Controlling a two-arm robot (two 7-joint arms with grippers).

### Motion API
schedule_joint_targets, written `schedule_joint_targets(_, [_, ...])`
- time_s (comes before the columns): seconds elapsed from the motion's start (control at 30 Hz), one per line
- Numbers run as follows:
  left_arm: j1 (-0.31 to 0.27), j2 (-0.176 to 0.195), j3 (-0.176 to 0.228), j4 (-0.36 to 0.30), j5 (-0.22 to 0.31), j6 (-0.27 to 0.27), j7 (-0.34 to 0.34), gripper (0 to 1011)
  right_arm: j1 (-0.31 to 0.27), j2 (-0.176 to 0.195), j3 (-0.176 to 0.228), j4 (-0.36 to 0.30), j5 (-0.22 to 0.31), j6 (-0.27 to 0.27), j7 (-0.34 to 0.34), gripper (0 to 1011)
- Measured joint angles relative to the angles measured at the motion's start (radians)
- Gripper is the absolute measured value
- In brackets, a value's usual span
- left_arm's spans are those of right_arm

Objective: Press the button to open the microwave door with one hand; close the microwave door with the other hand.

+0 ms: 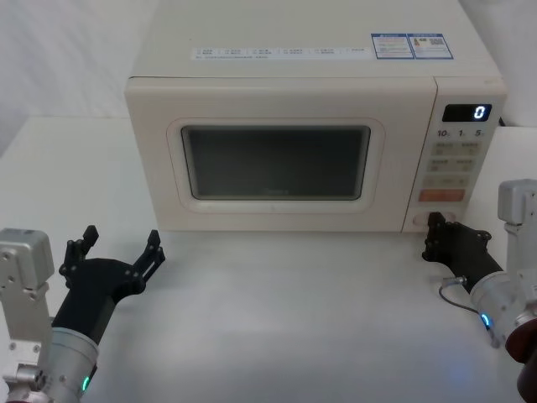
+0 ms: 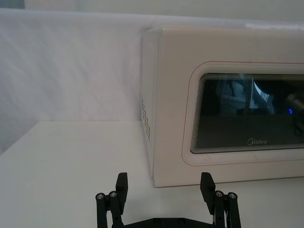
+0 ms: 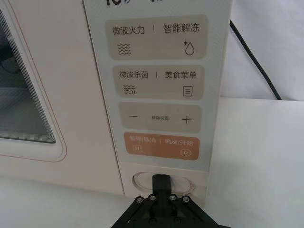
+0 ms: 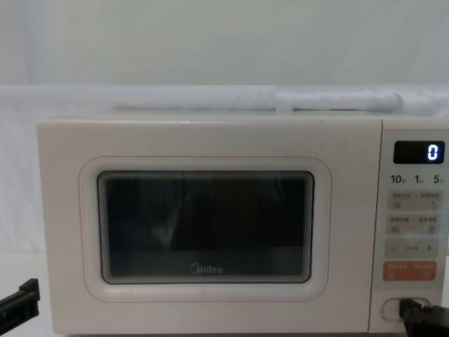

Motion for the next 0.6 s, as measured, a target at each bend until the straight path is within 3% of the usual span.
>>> schedule_joint_targets(0.6, [0.000,0.000,0.000,0.000,0.000,0.000,0.000,1001,0.033,-0.010,0.005,0.056,-0.002,-0.014,0.011,0])
